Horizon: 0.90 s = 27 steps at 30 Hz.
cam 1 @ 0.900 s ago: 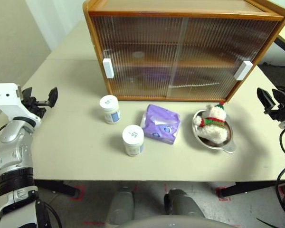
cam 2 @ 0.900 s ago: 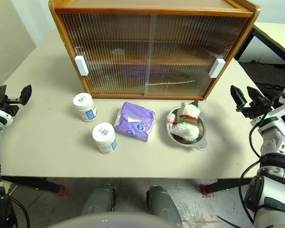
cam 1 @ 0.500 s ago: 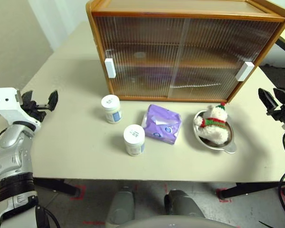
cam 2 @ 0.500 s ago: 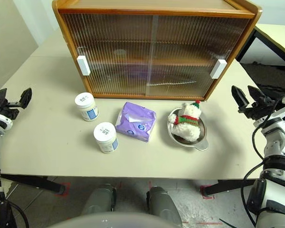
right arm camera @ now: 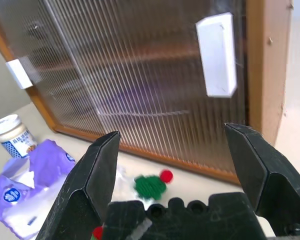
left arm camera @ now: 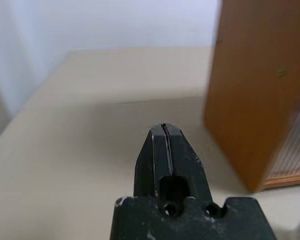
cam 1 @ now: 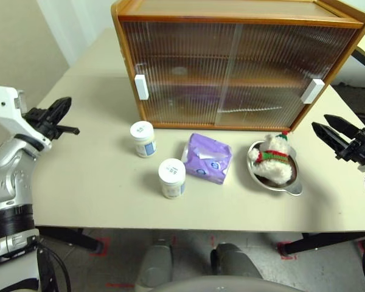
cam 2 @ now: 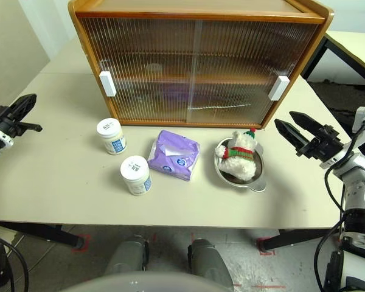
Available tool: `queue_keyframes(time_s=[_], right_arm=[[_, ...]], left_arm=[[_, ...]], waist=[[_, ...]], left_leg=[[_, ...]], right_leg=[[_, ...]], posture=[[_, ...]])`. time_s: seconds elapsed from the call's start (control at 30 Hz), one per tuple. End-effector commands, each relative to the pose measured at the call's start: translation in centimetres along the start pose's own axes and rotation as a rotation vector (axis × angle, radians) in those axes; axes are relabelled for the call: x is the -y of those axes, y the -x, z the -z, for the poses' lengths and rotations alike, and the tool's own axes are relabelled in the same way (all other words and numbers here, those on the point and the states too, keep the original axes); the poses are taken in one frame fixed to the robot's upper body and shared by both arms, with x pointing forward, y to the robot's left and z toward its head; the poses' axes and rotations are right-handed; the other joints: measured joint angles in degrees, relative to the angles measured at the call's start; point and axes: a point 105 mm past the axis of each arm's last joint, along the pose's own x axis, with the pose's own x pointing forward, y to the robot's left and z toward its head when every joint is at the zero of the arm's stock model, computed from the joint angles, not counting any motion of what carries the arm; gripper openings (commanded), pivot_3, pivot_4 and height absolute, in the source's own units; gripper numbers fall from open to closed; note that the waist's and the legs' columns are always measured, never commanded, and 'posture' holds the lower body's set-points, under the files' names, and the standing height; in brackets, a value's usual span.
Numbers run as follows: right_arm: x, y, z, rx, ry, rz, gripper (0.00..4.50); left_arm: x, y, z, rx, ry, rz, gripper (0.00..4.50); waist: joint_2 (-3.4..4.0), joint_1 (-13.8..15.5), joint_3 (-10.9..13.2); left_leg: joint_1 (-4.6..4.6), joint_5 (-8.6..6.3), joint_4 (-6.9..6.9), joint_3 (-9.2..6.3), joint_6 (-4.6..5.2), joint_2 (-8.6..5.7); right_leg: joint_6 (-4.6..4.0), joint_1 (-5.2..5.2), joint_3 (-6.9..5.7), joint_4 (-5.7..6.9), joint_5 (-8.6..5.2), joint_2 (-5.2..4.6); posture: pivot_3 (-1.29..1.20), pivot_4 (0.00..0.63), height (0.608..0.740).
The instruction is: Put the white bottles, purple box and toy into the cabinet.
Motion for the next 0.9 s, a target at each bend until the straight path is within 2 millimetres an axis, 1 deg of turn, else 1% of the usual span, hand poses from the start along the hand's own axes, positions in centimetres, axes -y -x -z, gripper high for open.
queue_keyframes(time_s=[0.03,0.13,0.2,0.33,0.47,0.57,0.7,0.83,0.9], right_arm=[[-0.7,-0.6,0.9,-0.026,-0.004,-0.031,4.5],[-1.1,-0.3,2.0,-0.046,-0.019,-0.038,4.5],[-1.1,-0.2,2.2,-0.048,-0.018,-0.036,4.5],[-0.7,0.2,1.8,-0.036,-0.012,-0.02,4.5],[-0.7,0.5,1.3,-0.036,-0.011,-0.037,4.5],[-1.0,0.1,0.8,-0.005,-0.02,-0.061,4.5],[-1.4,-0.4,0.9,0.015,-0.026,-0.087,4.5],[-2.9,-0.5,0.7,0.057,-0.046,-0.165,4.5],[-3.2,-0.4,0.6,0.066,-0.043,-0.178,4.5]], left_arm=[[0.1,-1.5,-0.4,-0.044,0.012,0.003,0.04],[0.5,-2.2,-0.4,-0.076,-0.016,0.026,0.04],[0.6,-2.4,-0.2,-0.082,-0.016,0.031,0.04],[1.1,-2.9,-0.2,-0.077,-0.009,0.041,0.04],[2.2,-3.5,-0.3,-0.067,-0.004,0.06,0.04],[2.0,-3.3,-0.2,-0.072,-0.009,0.042,0.04],[1.8,-2.8,-0.1,-0.074,-0.008,0.03,0.04],[3.7,-2.7,-0.3,-0.072,-0.006,0.127,0.04],[4.1,-2.6,-0.3,-0.076,-0.01,0.146,0.04]], waist=[[-0.03,0.03,-0.02],[0.01,0.09,-0.06],[0.16,0.03,-0.14],[0.15,0.1,-0.14],[0.15,0.38,-0.14],[0.15,0.37,-0.14],[0.15,0.19,-0.15],[0.15,0.17,-0.15],[0.15,0.21,-0.15]], left_leg=[[0.01,0.0,0.0,-0.02,0.01,0.0],[0.0,0.01,0.02,-0.09,0.01,0.0],[0.0,0.01,0.01,-0.07,0.01,-0.01],[-0.09,0.01,-0.01,-0.07,0.01,-0.01],[-0.1,0.01,0.0,-0.09,0.01,-0.02],[-0.09,0.01,0.01,-0.09,0.01,-0.02],[-0.06,0.01,0.01,-0.1,0.01,-0.02],[-0.06,0.01,0.01,-0.12,0.01,-0.01],[-0.08,0.01,0.02,-0.12,0.01,-0.01]], right_leg=[[0.01,0.02,-0.03,0.0,0.0,0.0],[-0.01,0.03,-0.03,0.0,0.01,0.04],[-0.11,0.02,0.0,0.0,0.07,0.03],[-0.14,-0.08,0.01,0.02,0.08,0.05],[-0.14,-0.06,-0.01,0.03,0.09,0.01],[-0.14,-0.04,-0.02,0.03,0.09,0.02],[-0.14,-0.03,-0.01,0.04,0.09,0.03],[-0.15,-0.03,-0.01,0.06,0.1,0.05],[-0.15,-0.03,-0.02,0.05,0.1,0.04]], posture=[[0.19,0.0,0.74],[0.18,0.0,0.74],[0.18,0.0,0.74],[0.19,0.0,0.74],[0.19,0.0,0.74],[0.19,0.0,0.74],[0.18,0.0,0.74],[0.18,0.0,0.74],[0.17,0.0,0.74]])
